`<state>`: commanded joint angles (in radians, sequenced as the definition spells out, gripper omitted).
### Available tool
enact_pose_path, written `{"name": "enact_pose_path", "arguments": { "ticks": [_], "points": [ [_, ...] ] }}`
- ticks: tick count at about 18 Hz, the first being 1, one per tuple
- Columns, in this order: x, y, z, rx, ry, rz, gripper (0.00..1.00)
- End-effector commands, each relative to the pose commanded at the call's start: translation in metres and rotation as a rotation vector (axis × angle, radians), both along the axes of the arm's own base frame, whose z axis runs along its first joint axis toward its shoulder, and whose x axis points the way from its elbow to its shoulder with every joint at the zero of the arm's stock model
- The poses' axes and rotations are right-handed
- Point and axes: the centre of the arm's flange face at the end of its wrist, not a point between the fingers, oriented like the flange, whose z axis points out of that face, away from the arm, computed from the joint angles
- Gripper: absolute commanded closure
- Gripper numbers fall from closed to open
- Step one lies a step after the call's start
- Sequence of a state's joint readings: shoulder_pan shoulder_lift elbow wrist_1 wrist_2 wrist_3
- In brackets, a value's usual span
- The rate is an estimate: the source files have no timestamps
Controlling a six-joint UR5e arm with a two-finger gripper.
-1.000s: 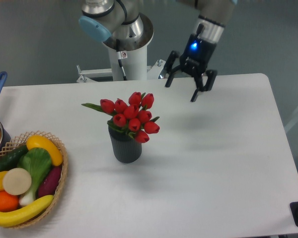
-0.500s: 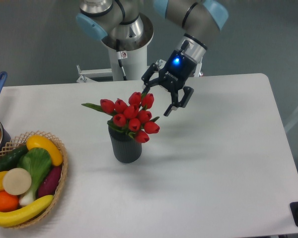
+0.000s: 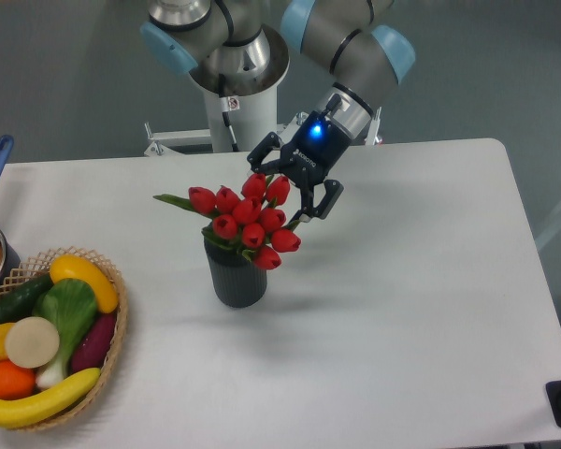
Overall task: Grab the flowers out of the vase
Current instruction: 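Lower the open gripper onto the tulip stems just below the blooms, then close the gripper around the tulip stems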
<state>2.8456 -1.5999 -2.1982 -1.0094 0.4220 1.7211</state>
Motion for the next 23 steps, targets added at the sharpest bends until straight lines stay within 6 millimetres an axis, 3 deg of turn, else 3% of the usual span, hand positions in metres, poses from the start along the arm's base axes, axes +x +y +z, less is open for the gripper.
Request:
{"name": "enact_pose_path", "arguments": {
  "ticks": [4, 11, 16, 21, 23],
  "points": [
    [-0.005, 0.008, -0.005, 0.018, 0.012, -0.011, 0.0],
    [0.003, 0.035, -0.011, 0.022, 0.018, -0.065, 0.0],
    [0.002, 0.039, -0.012, 0.033, 0.003, -0.068, 0.02],
    [0.001, 0.041, -0.011, 0.035, 0.005, -0.071, 0.42],
    [0.0, 0.042, -0.013, 0.034, 0.002, -0.071, 0.45]
  ]
}}
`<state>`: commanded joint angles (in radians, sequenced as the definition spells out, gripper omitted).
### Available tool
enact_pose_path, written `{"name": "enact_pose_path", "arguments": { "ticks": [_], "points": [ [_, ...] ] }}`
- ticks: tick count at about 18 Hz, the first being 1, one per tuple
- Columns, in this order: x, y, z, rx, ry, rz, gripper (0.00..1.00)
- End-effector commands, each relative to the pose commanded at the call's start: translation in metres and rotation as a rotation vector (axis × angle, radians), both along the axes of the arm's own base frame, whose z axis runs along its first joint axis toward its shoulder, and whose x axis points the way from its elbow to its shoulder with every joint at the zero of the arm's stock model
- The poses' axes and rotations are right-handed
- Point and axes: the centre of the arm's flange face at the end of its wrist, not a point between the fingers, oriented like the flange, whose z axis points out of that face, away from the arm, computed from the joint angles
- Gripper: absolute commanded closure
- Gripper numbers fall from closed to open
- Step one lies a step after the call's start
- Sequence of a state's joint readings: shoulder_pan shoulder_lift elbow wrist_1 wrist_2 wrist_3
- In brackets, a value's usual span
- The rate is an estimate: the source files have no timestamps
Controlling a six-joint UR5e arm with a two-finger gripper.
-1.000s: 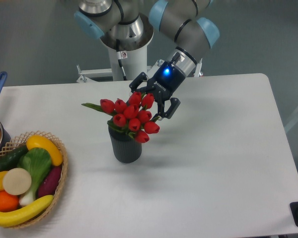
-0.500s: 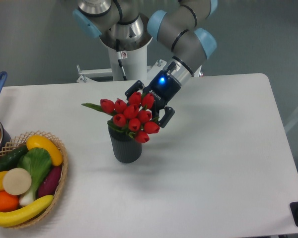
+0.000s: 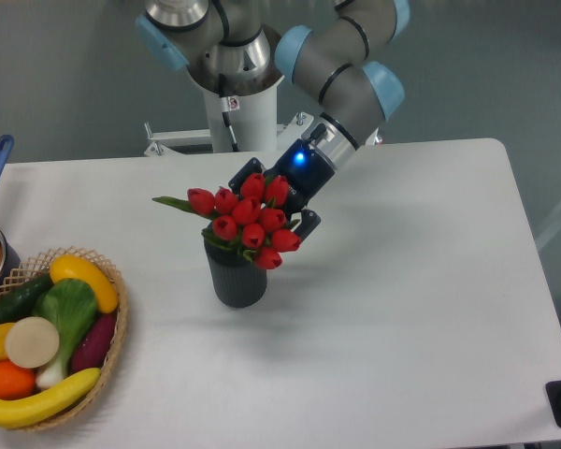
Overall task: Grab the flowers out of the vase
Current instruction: 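Close the gripper around the tulip stems, then lift the gripped tulips straight up out of the grey vase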
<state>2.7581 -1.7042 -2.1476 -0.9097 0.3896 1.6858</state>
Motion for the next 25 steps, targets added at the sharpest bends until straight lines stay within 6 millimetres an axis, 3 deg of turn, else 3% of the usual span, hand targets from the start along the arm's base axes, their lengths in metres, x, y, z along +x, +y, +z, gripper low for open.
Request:
{"name": "enact_pose_path", "arguments": {
  "ticks": [3, 9, 13, 16, 25],
  "points": [
    [-0.001, 0.0, 0.001, 0.001, -0.002, 0.002, 0.56],
    [-0.003, -0.002, 0.003, 0.015, -0.011, 0.01, 0.64],
    [-0.008, -0.002, 0.009, 0.001, -0.045, 0.036, 0.63],
    [-0.015, 0.003, 0.036, -0.015, -0.061, 0.066, 0.62],
    [0.001, -0.001, 0.093, -0.019, -0.086, 0.121, 0.59]
  ]
}}
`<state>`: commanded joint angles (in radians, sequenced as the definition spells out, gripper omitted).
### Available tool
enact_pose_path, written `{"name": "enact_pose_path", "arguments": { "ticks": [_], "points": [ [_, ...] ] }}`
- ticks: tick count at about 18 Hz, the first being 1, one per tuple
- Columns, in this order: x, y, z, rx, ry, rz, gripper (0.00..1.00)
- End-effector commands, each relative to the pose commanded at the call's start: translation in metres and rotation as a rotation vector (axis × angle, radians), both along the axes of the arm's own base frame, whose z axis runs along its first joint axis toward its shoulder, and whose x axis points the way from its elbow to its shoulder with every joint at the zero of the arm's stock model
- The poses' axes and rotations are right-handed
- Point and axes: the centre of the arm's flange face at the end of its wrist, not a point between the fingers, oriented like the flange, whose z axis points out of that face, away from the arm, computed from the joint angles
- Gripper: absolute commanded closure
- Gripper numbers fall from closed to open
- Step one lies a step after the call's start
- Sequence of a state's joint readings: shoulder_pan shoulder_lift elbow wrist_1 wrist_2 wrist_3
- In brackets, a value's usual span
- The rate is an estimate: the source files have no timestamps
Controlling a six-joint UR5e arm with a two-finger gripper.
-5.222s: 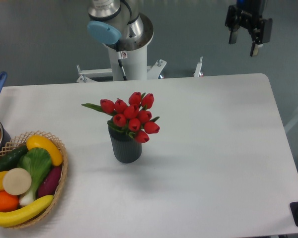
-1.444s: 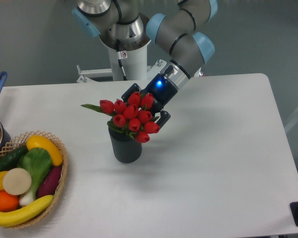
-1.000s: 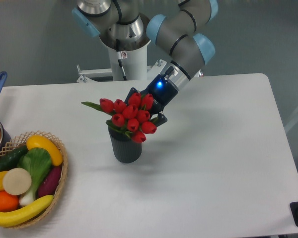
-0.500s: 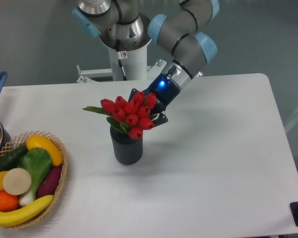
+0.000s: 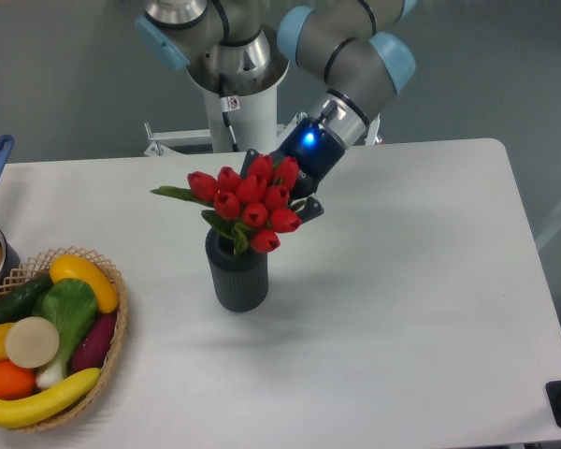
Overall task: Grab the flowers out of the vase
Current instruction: 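Lift the gripped tulips straight up out of the grey vase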
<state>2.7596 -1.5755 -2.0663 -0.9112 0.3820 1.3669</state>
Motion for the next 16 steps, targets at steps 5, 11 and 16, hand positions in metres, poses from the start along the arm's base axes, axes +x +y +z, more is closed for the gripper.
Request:
{"name": "enact_pose_path", "arguments": {
  "ticks": [5, 11, 16],
  "points": [
    [0.011, -0.004, 0.031, 0.009, 0.021, 0.016, 0.59],
    [0.024, -0.01, 0.06, 0.016, 0.027, 0.041, 0.59],
    [0.03, -0.014, 0.084, 0.01, 0.079, 0.056, 0.6]
  ]
}}
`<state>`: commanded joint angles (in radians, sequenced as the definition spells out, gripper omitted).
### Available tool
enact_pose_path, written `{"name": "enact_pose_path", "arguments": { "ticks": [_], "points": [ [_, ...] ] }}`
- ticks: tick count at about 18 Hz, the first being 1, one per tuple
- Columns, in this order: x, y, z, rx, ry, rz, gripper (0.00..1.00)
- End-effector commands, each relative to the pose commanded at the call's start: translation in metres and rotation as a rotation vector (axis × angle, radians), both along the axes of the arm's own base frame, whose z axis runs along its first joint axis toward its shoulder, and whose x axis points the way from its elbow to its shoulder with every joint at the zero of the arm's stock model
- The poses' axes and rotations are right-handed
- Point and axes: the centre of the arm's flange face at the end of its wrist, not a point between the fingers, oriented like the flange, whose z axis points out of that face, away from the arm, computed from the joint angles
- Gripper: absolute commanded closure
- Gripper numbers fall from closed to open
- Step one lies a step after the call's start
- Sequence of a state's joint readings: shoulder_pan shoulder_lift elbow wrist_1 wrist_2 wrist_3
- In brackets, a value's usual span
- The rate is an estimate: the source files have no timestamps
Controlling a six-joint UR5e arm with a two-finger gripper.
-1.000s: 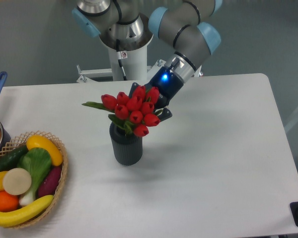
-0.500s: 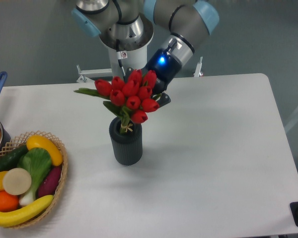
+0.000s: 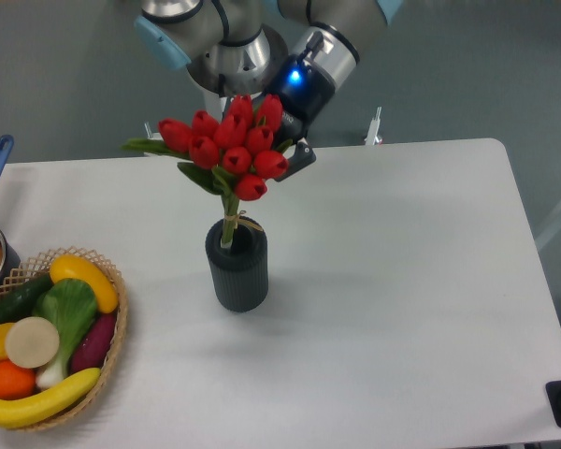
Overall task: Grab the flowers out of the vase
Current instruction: 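Lift the gripped tulips straight up out of the grey vase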
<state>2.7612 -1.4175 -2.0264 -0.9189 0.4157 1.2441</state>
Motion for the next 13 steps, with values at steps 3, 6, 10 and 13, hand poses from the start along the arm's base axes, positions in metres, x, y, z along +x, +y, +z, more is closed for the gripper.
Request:
{"name": "enact_pose_path", "arguments": {
  "ticks": [3, 6, 10, 13],
  "points": [
    [-0.001, -0.002, 0.011, -0.007, 0.022, 0.013, 0.6],
    [-0.003, -0.004, 0.019, -0.025, 0.046, 0.03, 0.6],
    [-0.001, -0.006, 0.026, -0.03, 0.063, 0.037, 0.61],
    [0.002, -0.007, 0.031, -0.027, 0.062, 0.043, 0.61]
  ]
}}
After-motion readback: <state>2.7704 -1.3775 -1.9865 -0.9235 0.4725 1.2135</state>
